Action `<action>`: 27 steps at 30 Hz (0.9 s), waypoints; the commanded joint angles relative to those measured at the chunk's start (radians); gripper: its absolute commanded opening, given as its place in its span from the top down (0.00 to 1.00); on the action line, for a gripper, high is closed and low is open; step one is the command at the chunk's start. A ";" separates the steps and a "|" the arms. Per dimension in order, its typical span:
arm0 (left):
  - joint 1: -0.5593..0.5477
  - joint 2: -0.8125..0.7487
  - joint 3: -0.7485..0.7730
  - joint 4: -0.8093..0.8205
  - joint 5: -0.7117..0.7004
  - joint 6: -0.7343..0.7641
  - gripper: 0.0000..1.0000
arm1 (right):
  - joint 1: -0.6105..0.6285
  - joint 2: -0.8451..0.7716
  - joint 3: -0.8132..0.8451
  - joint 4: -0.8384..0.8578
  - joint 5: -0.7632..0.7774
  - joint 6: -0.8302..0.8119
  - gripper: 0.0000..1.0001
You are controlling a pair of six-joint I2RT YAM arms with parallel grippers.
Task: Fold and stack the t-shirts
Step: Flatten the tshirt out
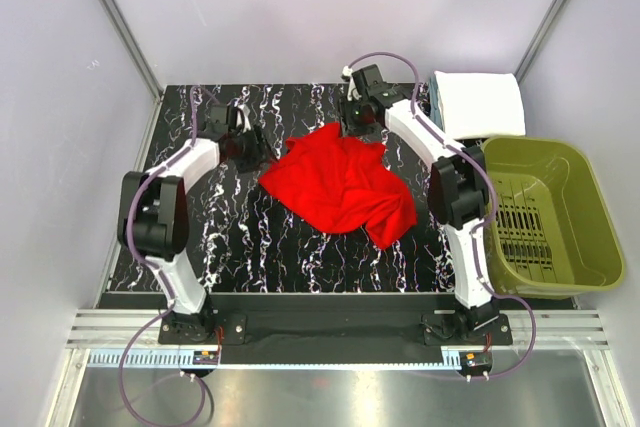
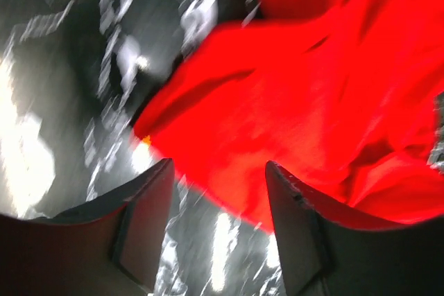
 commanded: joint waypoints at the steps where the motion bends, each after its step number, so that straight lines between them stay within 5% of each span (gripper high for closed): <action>1: -0.008 0.090 0.101 0.124 0.131 -0.005 0.39 | 0.022 0.051 0.043 0.072 -0.084 -0.082 0.52; 10: -0.050 0.302 0.259 0.207 0.203 -0.005 0.33 | 0.021 0.223 0.216 0.009 -0.130 -0.154 0.46; 12: -0.053 0.336 0.282 0.216 0.202 -0.008 0.33 | 0.021 0.237 0.221 0.016 -0.144 -0.155 0.53; 15: -0.051 0.365 0.327 0.216 0.188 -0.007 0.34 | 0.022 0.226 0.224 0.012 -0.121 -0.155 0.91; 16: -0.051 0.373 0.331 0.219 0.189 -0.005 0.40 | 0.021 0.214 0.204 0.013 -0.112 -0.154 0.99; 18: -0.050 0.373 0.336 0.222 0.197 -0.010 0.56 | 0.019 0.148 0.172 0.021 -0.090 -0.155 1.00; 19: -0.048 0.365 0.338 0.209 0.196 -0.014 0.76 | 0.022 0.124 0.143 0.023 -0.077 -0.155 1.00; 22: -0.044 0.333 0.333 0.155 0.159 -0.040 1.00 | 0.022 0.015 0.095 0.004 -0.044 -0.155 1.00; 27: -0.042 0.287 0.335 0.003 0.014 -0.069 1.00 | 0.021 -0.177 -0.001 -0.077 0.032 -0.108 1.00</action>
